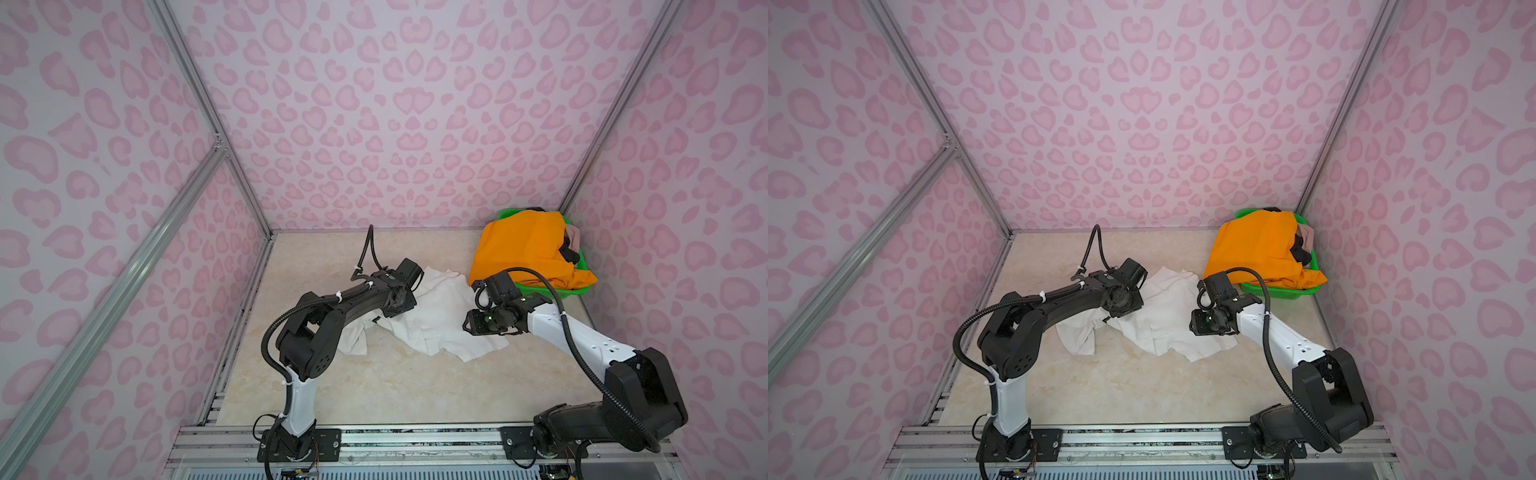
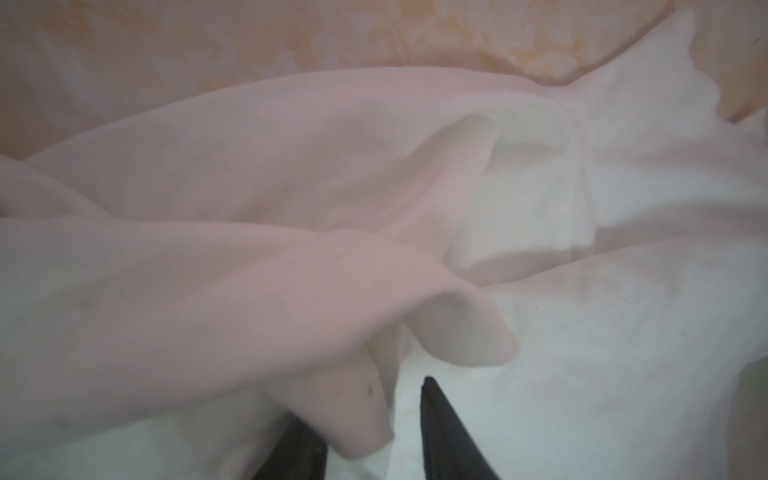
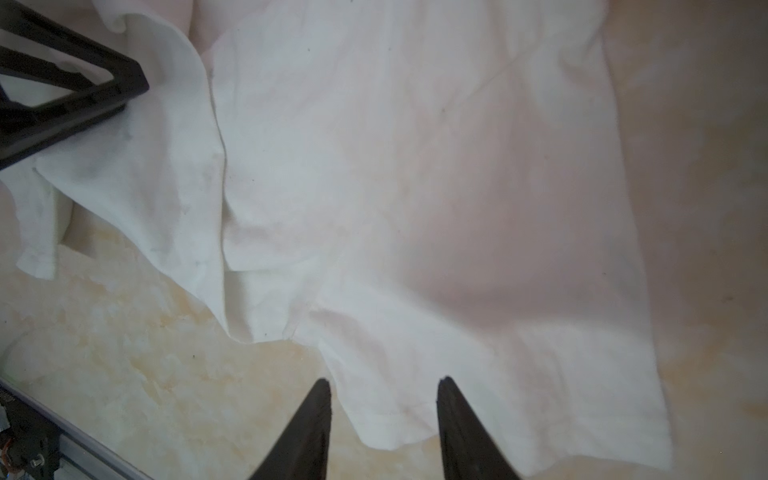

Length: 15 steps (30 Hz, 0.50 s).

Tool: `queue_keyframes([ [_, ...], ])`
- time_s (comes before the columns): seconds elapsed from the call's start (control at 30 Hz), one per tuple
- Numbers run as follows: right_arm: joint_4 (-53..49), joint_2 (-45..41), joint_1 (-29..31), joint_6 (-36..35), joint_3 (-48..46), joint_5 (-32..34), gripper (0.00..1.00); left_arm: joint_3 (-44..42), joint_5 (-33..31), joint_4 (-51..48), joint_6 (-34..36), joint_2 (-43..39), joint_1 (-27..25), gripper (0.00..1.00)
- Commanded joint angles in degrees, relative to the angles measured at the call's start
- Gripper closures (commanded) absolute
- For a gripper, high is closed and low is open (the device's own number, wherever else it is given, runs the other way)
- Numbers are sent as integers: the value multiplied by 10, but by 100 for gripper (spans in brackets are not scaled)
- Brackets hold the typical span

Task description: Fold and stack the mixed laundry pile

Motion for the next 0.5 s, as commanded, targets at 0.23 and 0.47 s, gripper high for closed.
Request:
queue_keyframes([
  [0.23,0,-6,-7,-10,-9,-11,57,5,-45,-2,-7,-16,12,74],
  [0.47,3,-3,-9,-11,-11,-15,57,3,-37,2,-7,-28,25,74],
])
